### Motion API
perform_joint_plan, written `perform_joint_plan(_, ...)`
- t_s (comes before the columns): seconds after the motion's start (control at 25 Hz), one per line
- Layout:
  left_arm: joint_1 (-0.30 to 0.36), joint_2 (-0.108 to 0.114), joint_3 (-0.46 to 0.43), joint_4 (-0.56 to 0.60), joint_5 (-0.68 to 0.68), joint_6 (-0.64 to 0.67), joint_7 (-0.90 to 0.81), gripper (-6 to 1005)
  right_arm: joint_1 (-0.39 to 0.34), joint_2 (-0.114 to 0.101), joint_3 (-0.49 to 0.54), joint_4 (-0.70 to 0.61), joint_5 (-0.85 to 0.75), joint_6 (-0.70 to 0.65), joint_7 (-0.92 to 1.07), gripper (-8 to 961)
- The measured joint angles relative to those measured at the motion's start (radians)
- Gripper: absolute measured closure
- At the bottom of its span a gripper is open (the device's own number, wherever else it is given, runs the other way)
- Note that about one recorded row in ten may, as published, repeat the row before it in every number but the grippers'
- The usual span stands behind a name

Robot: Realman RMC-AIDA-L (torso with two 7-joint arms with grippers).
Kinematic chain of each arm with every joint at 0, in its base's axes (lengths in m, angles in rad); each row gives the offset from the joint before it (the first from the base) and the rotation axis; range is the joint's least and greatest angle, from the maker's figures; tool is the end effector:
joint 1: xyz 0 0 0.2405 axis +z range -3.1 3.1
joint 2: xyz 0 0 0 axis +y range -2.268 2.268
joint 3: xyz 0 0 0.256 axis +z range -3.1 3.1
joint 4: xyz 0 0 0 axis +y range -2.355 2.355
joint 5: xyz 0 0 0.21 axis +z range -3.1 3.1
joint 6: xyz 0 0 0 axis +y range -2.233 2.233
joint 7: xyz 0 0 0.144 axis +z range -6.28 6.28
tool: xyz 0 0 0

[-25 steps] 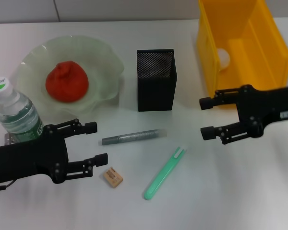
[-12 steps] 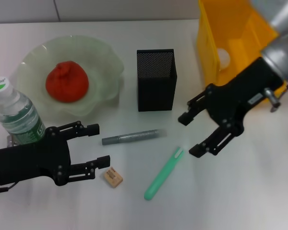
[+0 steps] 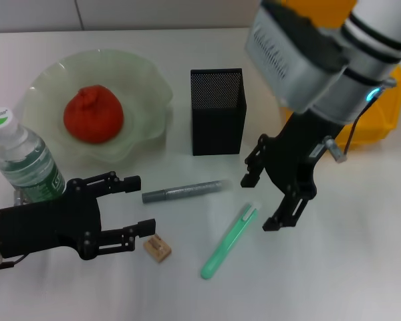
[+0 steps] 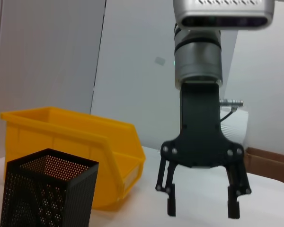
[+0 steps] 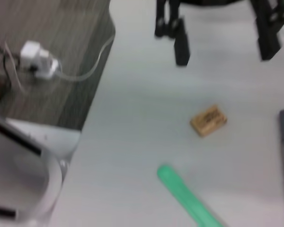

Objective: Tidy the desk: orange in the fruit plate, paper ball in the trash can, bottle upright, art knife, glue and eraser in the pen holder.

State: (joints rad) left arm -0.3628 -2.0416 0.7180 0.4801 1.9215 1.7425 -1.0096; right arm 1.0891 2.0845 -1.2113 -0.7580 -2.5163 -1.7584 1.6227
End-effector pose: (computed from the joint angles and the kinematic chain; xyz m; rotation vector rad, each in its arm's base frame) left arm -0.2999 0.2510 -0.0101 -2.7698 -0.4362 -0.8890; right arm 0.1134 0.3658 -0.0439 2.7993 0.2350 0.5548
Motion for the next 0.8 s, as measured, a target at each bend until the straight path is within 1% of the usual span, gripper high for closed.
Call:
perform_joint_plan(0.24, 0.006, -0.002, -0.006, 0.000, 0.001, 0.000, 0.000, 216, 0.001, 0.006, -0.145, 0.004, 0.031, 0.059, 0.012, 199)
perform_joint_plan(0.44, 0.007, -0.003, -0.007, 0.000, 0.001, 0.000, -0.003, 216, 0.001, 0.008, -0.232, 0.005, 0.048, 0.113, 0.013, 217)
perform_joint_plan(0.8, 0.014, -0.006, -0.008, 0.000, 0.001, 0.001, -0.004, 216, -0.004, 0.008, -0.374, 0.008, 0.122, 0.172, 0.021, 250)
